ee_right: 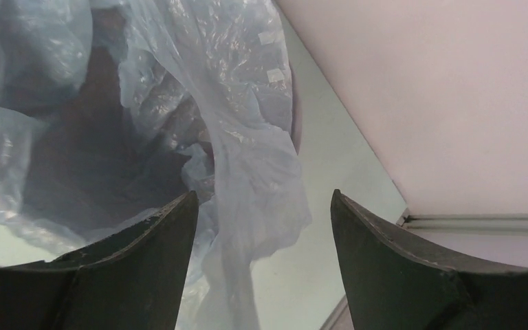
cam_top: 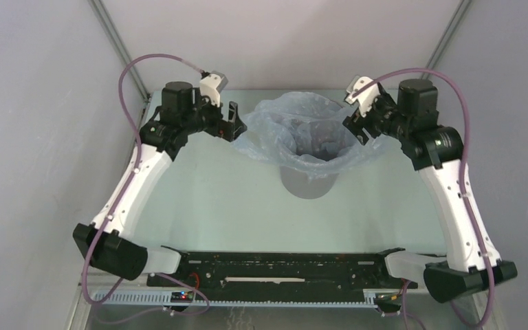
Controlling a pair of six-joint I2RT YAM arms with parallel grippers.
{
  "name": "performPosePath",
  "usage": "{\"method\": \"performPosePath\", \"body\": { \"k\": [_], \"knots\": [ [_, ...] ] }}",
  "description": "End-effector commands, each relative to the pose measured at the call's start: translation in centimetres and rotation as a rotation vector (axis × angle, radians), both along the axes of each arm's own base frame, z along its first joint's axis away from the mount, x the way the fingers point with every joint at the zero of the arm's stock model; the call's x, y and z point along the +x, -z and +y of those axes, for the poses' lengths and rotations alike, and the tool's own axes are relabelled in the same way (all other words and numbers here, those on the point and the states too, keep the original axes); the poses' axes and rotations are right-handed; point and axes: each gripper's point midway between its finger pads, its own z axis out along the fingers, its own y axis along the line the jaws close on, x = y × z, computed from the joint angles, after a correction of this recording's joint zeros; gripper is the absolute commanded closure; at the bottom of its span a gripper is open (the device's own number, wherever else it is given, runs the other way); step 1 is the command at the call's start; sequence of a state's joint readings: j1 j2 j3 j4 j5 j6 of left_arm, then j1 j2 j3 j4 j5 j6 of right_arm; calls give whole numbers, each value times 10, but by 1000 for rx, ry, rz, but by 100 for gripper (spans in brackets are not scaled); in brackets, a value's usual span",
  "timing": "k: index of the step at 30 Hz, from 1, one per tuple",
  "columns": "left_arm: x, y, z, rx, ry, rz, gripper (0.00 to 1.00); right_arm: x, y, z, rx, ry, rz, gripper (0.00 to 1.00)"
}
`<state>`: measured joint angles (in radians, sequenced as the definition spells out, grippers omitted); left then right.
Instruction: Put the trash bags into the trash bin
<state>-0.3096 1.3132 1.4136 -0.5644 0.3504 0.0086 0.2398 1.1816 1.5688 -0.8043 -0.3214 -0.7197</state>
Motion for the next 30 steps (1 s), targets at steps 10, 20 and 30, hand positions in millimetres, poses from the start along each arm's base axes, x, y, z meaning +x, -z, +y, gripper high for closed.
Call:
{"method": "performPosePath", "body": {
  "k": [10, 20, 30],
  "knots": [
    [24, -19, -46, -195, 224, 26, 19, 12, 18, -1, -238, -149, -13, 26],
    [41, -4, -53, -249, 175, 102, 51, 45, 21, -2, -226, -12, -24, 61],
    [51, 9, -53, -330, 64, 200, 76, 62, 11, -1, 147, 56, 140, 100]
  ]
}}
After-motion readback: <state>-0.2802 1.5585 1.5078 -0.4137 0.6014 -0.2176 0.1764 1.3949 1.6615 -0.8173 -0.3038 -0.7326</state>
